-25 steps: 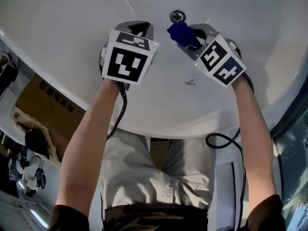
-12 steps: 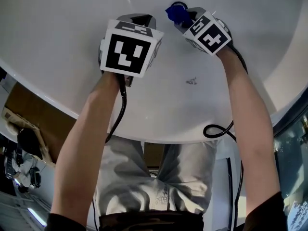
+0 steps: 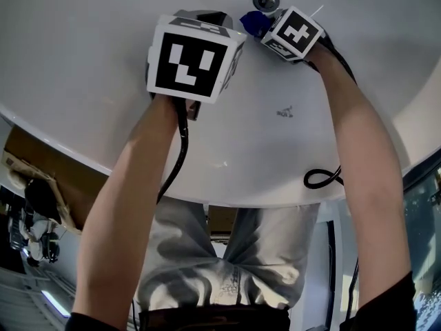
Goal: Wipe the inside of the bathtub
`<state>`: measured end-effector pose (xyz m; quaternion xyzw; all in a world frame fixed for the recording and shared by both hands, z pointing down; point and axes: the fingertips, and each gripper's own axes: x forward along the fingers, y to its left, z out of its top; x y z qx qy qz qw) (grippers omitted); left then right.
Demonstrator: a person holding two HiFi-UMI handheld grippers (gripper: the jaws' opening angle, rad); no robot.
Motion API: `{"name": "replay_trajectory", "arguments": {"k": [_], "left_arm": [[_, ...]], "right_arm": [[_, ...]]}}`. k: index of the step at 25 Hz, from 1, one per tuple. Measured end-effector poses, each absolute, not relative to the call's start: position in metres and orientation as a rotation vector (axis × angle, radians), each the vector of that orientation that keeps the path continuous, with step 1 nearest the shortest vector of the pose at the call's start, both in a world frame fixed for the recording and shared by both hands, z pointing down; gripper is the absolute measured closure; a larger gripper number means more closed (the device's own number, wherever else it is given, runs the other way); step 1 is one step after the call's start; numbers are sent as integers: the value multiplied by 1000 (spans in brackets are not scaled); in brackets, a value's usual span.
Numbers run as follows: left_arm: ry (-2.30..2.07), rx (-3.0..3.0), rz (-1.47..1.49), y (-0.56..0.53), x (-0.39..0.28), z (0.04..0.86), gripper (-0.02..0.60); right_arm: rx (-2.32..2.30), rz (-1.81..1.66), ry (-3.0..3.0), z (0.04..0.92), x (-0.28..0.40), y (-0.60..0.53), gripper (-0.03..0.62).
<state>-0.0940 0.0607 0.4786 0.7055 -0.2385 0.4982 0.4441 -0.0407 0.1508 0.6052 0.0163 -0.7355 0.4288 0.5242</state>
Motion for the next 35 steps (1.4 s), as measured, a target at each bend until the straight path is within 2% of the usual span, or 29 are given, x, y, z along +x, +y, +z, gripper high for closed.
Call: {"name": "replay_trajectory", "arguments": {"k": [14, 35], "left_arm": [[-567, 1749, 1265, 67, -95, 476, 580], [-584, 1810, 1270, 71, -97, 433, 580]], "right_arm": [[-16, 1112, -1720, 602, -48, 178, 453], [-103, 1193, -1865, 498, -79, 218, 453]]}}
